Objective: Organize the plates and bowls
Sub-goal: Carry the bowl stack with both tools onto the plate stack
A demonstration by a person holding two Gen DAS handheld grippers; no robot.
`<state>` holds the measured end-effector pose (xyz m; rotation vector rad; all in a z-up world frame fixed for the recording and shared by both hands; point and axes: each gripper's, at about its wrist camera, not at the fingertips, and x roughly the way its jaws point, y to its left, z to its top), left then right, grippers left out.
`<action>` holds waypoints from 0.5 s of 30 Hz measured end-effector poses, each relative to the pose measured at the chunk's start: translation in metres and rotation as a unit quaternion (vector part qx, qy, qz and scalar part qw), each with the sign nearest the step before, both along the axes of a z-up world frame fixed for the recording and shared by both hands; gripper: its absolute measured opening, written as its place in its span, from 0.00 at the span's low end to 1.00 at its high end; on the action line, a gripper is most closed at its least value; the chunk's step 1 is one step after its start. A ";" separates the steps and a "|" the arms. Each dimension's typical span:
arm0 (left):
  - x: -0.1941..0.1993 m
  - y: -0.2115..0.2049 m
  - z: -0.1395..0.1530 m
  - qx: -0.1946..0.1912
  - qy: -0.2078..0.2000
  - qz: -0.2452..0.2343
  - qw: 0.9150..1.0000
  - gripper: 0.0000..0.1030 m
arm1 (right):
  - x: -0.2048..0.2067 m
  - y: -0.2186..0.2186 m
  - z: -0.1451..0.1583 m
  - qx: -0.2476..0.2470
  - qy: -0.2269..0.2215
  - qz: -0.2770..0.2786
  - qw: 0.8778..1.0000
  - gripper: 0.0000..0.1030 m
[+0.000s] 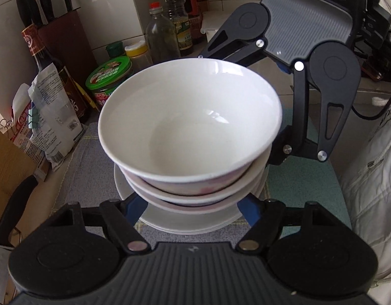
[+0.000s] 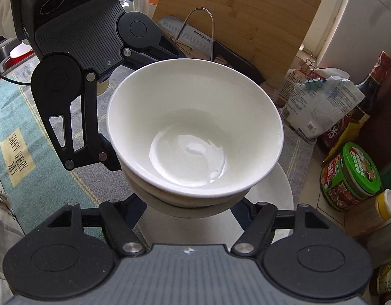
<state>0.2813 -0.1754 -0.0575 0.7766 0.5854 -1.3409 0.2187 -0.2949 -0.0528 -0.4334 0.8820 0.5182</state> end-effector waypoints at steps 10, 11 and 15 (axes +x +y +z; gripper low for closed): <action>0.013 -0.026 -0.013 0.010 0.005 -0.008 1.000 0.74 | 0.008 -0.021 -0.013 -0.007 0.006 -0.016 1.000 0.74; 0.014 -0.026 -0.014 0.012 0.006 -0.008 1.000 0.74 | 0.009 -0.022 -0.013 -0.005 0.008 -0.017 1.000 0.74; 0.017 -0.029 -0.018 0.014 0.007 -0.009 1.000 0.74 | 0.017 -0.024 -0.019 -0.006 0.014 -0.020 1.000 0.74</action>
